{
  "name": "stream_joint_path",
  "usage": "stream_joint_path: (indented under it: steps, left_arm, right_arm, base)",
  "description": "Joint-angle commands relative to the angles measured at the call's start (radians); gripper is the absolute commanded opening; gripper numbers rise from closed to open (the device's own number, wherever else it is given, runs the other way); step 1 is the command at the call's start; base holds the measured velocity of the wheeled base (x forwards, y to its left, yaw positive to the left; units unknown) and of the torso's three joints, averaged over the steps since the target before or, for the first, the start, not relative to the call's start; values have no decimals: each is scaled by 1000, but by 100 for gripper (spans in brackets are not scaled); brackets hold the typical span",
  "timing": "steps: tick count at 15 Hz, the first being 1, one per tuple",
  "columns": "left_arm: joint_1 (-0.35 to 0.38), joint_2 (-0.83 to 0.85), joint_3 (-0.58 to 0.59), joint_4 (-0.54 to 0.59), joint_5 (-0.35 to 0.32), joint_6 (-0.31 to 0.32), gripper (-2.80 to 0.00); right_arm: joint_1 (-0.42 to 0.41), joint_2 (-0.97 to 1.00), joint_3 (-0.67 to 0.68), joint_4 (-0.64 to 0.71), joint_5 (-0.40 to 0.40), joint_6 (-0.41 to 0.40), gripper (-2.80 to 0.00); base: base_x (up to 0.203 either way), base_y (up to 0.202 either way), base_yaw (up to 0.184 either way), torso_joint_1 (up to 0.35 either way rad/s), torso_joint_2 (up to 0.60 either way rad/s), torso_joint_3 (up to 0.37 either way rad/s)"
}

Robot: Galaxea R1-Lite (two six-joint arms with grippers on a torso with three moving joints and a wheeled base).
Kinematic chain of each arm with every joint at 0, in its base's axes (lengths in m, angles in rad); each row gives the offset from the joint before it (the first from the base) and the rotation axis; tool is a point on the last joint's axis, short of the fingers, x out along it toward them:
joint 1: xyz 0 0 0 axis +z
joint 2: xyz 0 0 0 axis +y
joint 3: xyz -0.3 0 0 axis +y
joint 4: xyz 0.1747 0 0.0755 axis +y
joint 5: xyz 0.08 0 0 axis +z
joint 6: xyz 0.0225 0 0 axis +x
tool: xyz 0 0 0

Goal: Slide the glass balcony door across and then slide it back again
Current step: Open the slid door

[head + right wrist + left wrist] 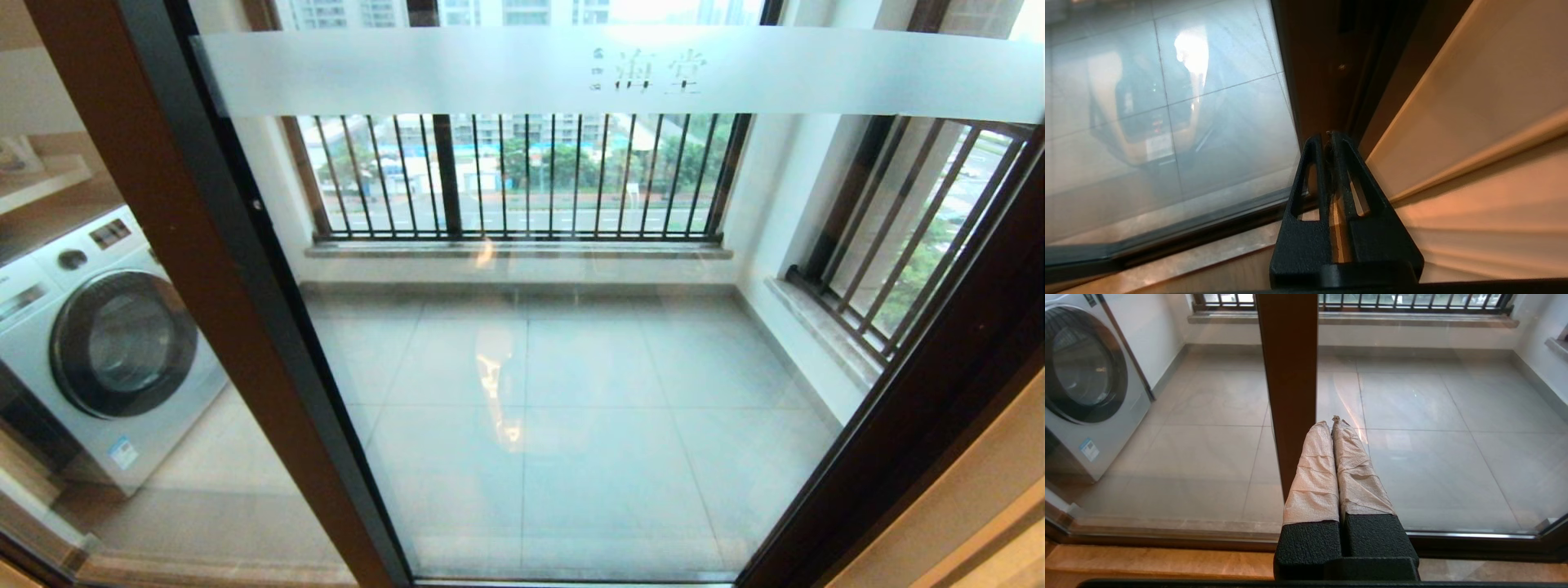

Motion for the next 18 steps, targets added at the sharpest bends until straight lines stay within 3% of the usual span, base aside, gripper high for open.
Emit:
stream_joint_path:
  steps: [1, 7, 9, 18]
  left_arm:
    - [0, 0, 0, 0, 1, 0, -280]
    - [0, -1, 0, 0, 0, 0, -280]
    - [0, 0, 0, 0, 0, 0, -280]
    - [0, 0, 0, 0, -1, 0, -280]
  right_arm:
    - [-3, 60, -3, -24, 3, -2, 0]
    - [-3, 126, -82, -40, 90, -5, 0]
    - [2, 129, -133, -38, 147, -72, 0]
    - [14, 210, -158, -43, 171, -75, 0]
  base:
    - [0, 0, 0, 0, 0, 0]
    - [0, 0, 0, 0, 0, 0]
    - [0, 0, 0, 0, 0, 0]
    - [0, 0, 0, 0, 0, 0]
